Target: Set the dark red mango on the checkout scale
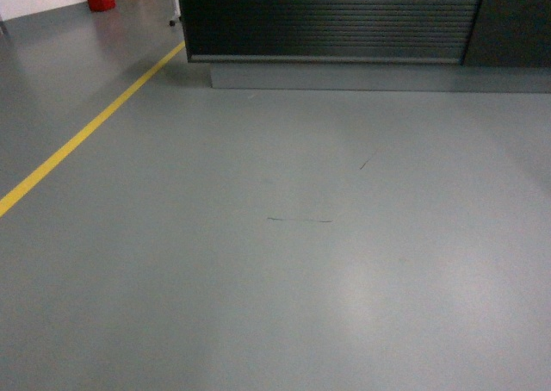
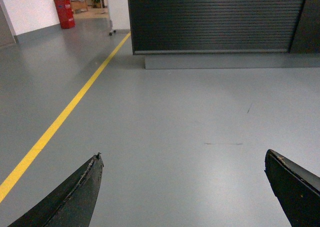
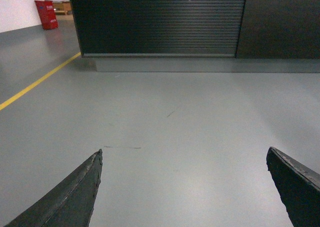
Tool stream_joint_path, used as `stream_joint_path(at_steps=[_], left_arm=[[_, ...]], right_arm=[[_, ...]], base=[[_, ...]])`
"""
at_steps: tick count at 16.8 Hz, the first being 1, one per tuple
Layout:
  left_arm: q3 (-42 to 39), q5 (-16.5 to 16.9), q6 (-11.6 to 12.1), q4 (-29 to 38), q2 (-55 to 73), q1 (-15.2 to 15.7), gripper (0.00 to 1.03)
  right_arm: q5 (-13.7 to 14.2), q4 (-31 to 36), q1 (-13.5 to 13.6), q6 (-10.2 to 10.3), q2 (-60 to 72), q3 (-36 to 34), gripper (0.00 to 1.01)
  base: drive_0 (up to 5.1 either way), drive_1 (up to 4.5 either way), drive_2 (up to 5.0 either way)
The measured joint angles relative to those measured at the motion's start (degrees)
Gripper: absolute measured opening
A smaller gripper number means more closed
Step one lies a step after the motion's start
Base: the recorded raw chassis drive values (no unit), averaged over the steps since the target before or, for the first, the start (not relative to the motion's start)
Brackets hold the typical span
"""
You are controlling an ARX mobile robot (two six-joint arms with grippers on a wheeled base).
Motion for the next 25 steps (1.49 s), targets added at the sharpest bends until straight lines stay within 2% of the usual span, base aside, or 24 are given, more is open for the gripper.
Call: stream_joint_path(at_steps=[11, 25], left_arm=[[0.0, 0.0, 0.0, 0.0, 0.0, 0.0, 0.98], [0.0, 0.0, 0.0, -0.02, 0.0, 0.0, 0.98]], right_arm=[[0.0, 0.04, 0.0, 0.0, 0.0, 0.0, 0.98], [0.02, -0.13, 0.0, 0.0, 0.0, 0.0, 0.98]], base=[[0.0, 0.17, -0.2], [0.0, 3.84, -3.8]])
